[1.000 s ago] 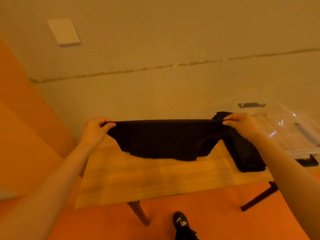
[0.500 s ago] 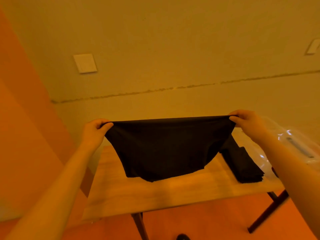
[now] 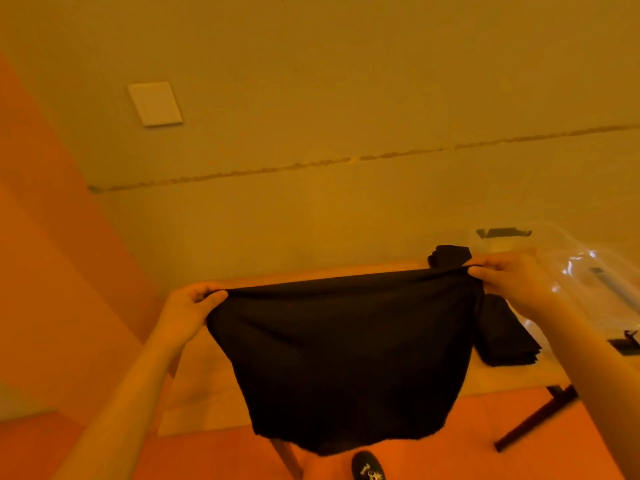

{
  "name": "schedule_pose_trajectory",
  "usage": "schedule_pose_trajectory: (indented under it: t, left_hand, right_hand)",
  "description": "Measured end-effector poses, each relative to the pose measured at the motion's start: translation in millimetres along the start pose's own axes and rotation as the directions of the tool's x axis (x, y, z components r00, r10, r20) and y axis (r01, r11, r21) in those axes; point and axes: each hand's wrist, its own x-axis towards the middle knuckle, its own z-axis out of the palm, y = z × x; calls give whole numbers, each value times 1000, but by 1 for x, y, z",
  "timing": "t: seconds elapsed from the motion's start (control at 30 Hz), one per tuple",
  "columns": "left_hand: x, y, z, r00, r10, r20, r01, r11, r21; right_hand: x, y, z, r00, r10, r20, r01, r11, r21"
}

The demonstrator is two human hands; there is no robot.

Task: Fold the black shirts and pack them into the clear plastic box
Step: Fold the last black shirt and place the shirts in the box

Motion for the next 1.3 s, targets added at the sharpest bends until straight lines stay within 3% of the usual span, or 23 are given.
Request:
schedule_pose_trajectory:
  t: [0.3, 0.53, 0.7, 0.77, 0.87, 0.93, 1.0, 1.13, 1.3]
  left_hand:
    - [125, -73, 74, 954, -282, 103, 253, 939, 232]
    - [235, -160, 148, 946, -315, -77, 319, 865, 387]
    - [268, -189, 172, 931, -210, -300, 331, 835, 441]
    - [260, -189, 181, 943, -60, -328, 241, 801, 548]
    - [227, -176, 212, 981, 154, -121, -25, 712, 702]
    - [210, -173, 233, 993, 53, 101, -112, 614, 781]
    - [208, -182, 241, 978, -122, 170, -86, 503, 860]
    - [221, -196, 228, 980, -164, 115, -25, 470, 882]
    - [222, -203, 200, 953, -295, 72, 72, 450, 890]
  right_hand:
    - [160, 76, 58, 983, 163, 88, -124, 930, -345]
    - [297, 151, 120, 965, 217, 150, -110, 848, -519]
    - [331, 163, 143, 989, 142, 39, -82, 748, -658]
    - [328, 162, 151, 999, 26, -34, -43, 700, -713]
    - [300, 161, 178, 982, -177, 65, 160, 595, -788]
    - [279, 163, 200, 935, -216, 282, 354, 515, -781]
    - [271, 172, 214, 897, -109, 429, 430, 442, -787]
    - [289, 190, 199, 935, 22, 355, 320, 385, -866]
    - [298, 203, 161, 964, 132, 232, 150, 451, -880]
